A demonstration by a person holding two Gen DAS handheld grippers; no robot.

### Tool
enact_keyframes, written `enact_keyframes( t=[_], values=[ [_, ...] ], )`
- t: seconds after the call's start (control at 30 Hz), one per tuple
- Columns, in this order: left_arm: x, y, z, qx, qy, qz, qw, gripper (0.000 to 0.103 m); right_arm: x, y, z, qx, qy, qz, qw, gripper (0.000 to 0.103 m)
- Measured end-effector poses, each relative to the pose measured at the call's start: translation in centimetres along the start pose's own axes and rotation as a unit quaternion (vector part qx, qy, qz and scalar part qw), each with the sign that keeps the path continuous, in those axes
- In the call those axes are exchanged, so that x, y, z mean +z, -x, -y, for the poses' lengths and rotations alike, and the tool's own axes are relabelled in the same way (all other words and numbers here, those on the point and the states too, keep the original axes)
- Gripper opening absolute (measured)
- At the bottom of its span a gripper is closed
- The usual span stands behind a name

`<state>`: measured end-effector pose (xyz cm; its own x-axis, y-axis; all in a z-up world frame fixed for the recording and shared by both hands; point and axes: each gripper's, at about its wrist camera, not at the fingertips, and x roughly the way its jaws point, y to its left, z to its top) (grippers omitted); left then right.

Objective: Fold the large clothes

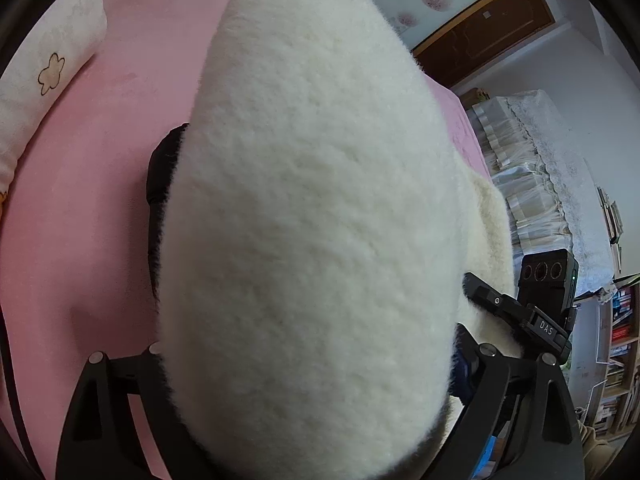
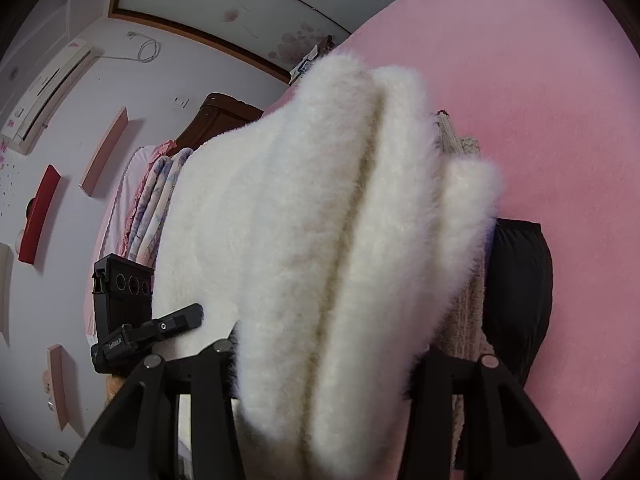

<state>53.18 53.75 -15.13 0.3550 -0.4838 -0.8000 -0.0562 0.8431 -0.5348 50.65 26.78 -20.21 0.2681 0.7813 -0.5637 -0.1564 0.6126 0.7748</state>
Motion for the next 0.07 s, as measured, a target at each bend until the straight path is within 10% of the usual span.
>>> enact_keyframes(
  t=[0.07],
  values=[
    [-0.02,-0.1,0.1,-0.001,0.0,0.001,1.0,0.094,-0.18,0.18,0.13,-0.003,0.006,0.001,1.0,0.047]
  ],
)
